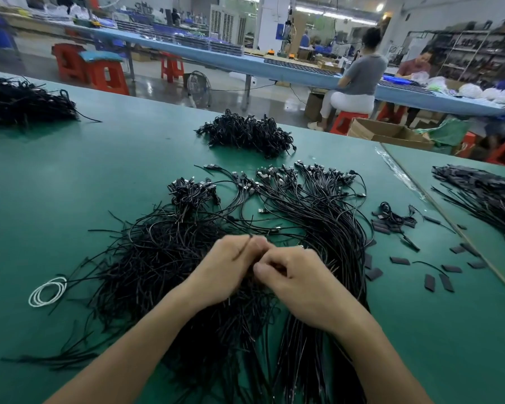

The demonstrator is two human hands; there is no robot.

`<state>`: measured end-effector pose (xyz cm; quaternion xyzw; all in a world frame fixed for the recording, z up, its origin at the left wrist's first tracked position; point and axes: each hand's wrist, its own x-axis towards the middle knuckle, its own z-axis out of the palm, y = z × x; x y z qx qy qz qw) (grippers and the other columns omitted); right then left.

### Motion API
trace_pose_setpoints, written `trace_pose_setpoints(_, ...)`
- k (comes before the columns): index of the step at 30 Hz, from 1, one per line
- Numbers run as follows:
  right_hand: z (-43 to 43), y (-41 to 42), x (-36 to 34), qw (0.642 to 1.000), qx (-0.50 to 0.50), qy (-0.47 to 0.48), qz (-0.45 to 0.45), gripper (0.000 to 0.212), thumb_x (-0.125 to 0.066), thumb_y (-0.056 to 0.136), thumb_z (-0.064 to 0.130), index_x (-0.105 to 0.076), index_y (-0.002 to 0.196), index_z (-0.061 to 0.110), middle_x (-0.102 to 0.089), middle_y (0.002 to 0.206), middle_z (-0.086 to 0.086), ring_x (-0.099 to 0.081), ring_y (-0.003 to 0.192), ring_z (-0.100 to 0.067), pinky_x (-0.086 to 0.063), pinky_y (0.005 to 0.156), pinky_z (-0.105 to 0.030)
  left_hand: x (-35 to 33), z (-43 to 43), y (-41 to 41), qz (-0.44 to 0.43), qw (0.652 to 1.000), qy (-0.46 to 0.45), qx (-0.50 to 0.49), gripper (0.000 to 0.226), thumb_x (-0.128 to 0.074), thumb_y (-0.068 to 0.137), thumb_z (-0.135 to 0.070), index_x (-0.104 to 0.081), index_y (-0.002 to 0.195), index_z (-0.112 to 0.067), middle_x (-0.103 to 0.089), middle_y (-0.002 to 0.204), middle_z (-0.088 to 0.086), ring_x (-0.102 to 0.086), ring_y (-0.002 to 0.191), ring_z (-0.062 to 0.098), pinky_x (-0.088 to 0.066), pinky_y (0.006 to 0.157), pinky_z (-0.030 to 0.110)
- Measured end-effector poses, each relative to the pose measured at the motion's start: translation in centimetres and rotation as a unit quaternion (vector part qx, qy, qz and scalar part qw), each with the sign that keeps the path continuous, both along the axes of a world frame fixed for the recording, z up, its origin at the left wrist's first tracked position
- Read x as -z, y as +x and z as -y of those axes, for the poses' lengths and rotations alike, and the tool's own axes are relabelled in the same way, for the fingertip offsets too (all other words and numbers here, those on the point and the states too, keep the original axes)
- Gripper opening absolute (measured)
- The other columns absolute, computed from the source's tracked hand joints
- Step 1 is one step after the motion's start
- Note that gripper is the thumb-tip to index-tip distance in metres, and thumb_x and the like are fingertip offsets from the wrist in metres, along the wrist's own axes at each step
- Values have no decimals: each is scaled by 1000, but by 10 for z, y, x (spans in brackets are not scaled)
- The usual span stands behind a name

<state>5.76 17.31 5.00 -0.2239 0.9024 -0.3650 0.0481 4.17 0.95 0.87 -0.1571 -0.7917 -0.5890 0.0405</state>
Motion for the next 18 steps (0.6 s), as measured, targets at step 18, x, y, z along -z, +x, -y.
trace_pose_setpoints(18,8,-6,20,996,34,-72,50,24,-56,100,32,-71,81,27,-54,52,11,-38,46,-6,-32,45,-24,-21,5,-1,147,872,461,73,45,-46,95,-35,-71,111,-1,-74,100,13,-73,93,23,-60,78,27)
